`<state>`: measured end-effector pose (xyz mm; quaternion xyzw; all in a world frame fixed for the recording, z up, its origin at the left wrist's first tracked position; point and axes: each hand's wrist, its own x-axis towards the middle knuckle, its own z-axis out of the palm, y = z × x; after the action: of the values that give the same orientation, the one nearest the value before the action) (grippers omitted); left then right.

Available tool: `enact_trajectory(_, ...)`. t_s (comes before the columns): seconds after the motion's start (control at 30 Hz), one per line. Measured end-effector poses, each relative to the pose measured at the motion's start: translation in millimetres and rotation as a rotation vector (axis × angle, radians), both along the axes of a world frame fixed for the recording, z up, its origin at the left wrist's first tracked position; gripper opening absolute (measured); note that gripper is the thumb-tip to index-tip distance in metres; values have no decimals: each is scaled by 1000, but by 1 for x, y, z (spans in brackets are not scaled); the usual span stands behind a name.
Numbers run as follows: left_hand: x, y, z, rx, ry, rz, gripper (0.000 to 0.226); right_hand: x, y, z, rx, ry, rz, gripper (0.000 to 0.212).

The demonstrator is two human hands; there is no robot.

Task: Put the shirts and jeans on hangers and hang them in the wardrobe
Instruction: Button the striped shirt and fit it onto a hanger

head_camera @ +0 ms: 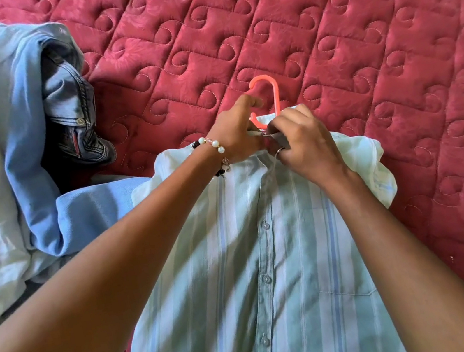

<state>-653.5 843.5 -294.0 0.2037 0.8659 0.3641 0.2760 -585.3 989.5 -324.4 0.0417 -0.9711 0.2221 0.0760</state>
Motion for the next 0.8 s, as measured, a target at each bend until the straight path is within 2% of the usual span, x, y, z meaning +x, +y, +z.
enact_trajectory(0.13,5,-1,-9,-10,102,17,62,-5,8,7,-140,-120,3,22)
enact_trajectory(0.27,13,1,-17,10,130,65,54,-9,13,16,-294,-378,-35,7)
enact_trajectory(0.33,15,1,-21,28,141,88,52,-9,11,20,-214,-420,-51,9)
enact_trajectory(0.4,17,2,-24,44,155,122,51,-8,6,19,-29,-410,-75,16)
enact_trajectory(0.5,18,2,-26,51,152,176,50,-3,-4,10,208,-255,-93,15)
enact_trajectory(0.57,19,2,-26,41,155,205,52,5,-11,2,265,-121,-200,20)
enact_trajectory(0.63,21,2,-26,48,134,256,51,13,-17,0,143,57,-368,24)
enact_trajectory(0.7,23,4,-25,67,88,318,51,19,-26,2,-144,168,-415,18)
enact_trajectory(0.73,22,4,-25,70,73,343,51,23,-33,2,-272,166,-401,11)
enact_trajectory(0.8,20,5,-24,66,64,353,51,32,-43,0,-377,94,-419,2)
